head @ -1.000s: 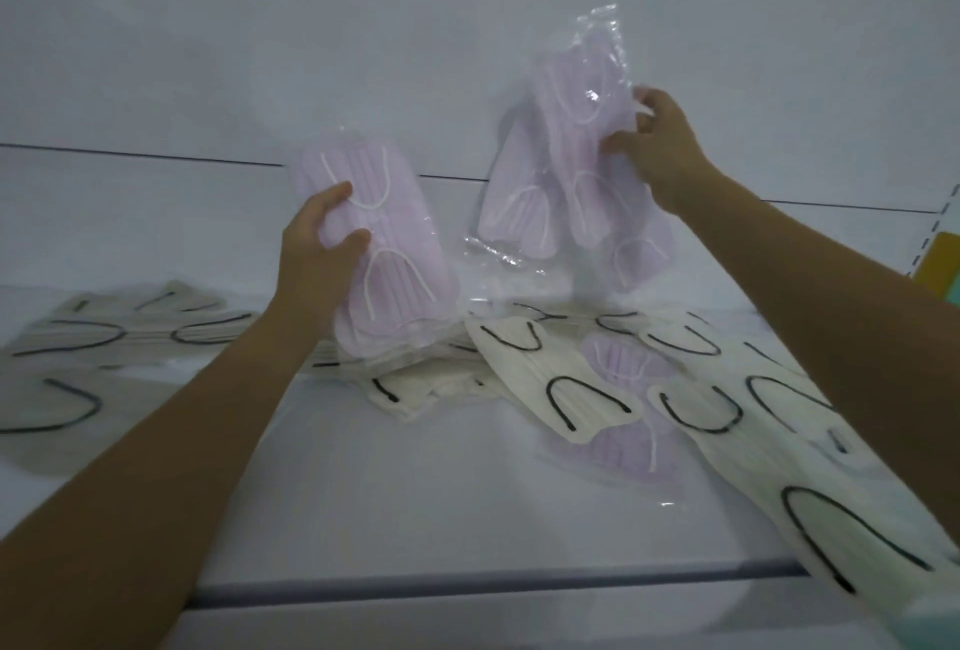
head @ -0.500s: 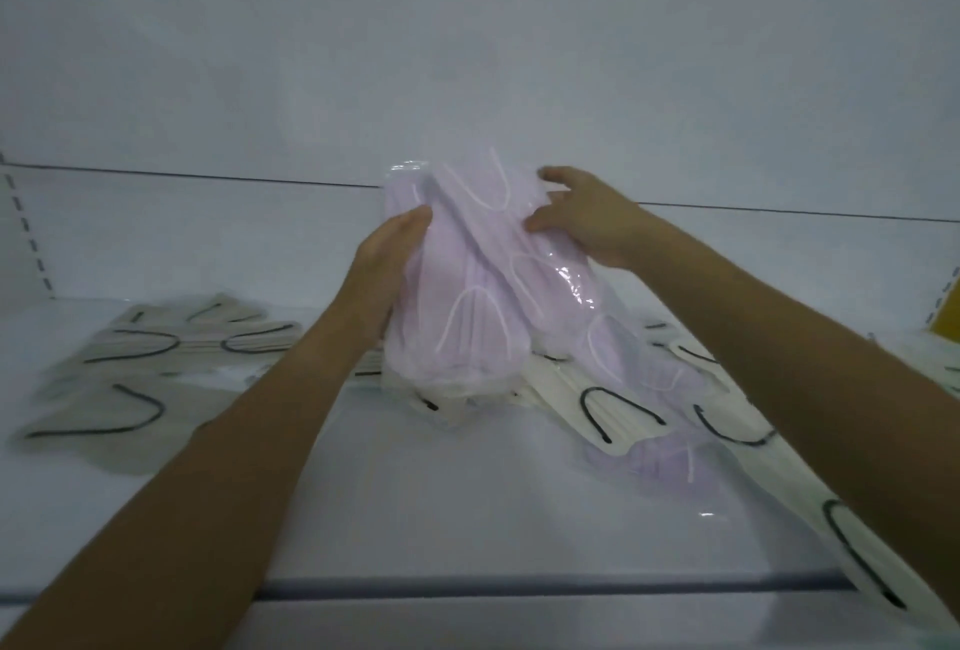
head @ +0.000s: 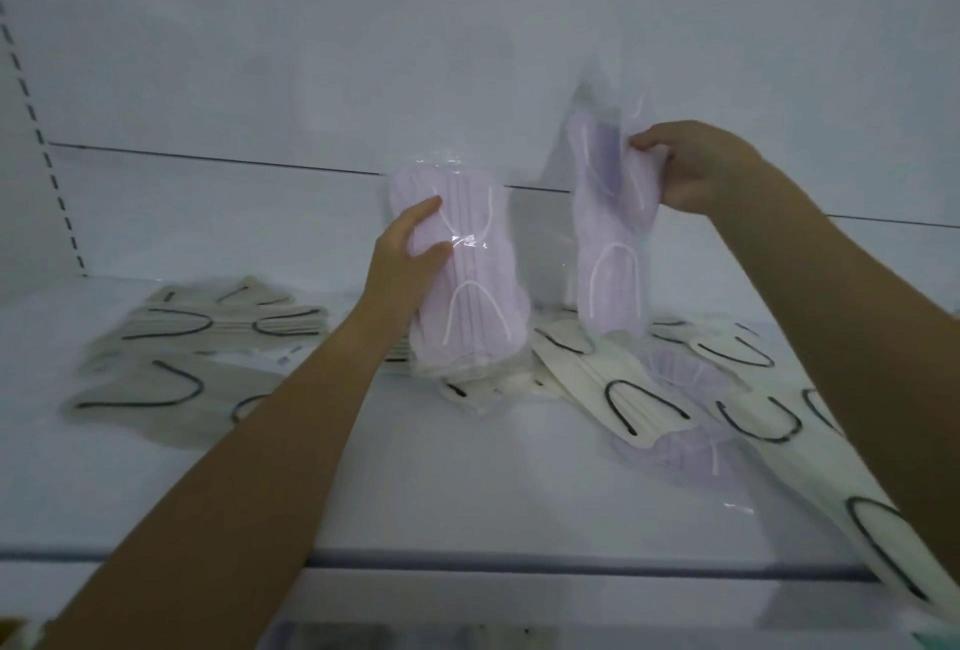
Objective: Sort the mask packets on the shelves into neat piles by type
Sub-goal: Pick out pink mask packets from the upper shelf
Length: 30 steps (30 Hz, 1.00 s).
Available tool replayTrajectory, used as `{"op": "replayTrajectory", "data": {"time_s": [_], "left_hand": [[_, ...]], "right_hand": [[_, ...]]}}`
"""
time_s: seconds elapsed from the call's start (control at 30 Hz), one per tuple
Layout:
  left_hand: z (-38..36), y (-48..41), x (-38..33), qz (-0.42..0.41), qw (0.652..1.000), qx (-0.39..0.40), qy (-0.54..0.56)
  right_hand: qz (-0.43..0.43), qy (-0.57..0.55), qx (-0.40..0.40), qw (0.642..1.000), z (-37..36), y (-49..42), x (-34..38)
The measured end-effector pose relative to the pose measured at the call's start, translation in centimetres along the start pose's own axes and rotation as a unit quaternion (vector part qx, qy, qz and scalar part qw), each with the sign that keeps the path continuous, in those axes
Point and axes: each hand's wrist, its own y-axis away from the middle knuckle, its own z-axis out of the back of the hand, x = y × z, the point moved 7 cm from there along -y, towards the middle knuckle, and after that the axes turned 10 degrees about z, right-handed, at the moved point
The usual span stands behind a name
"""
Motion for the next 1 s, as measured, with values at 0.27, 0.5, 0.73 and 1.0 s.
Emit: {"op": "replayTrajectory", "data": {"time_s": [0.27, 0.5, 0.73, 1.0], "left_hand": [[-2.3, 0.9, 0.0, 0.064, 0.995, 0.073, 0.021], [-1.5, 0.4, -0.1, 0.035, 0.998, 0.052, -0.014], [-1.3, 0.8, -0.3, -0.005, 0.999, 0.045, 0.008], [-1.7, 1.5, -0.8, 0.036, 0.998, 0.041, 0.009]], "right_hand": [[0.040, -0.043, -0.077, 0.995, -6.0, 1.5, -6.6], [0.142, 0.154, -0.124, 0.970, -2.3, 3.2, -3.8], [0.120, 0.183, -0.059, 0.974, -3.8, 6.5, -6.0], [0.162, 0.211, -0.065, 0.962, -7.0, 8.7, -8.1]]}}
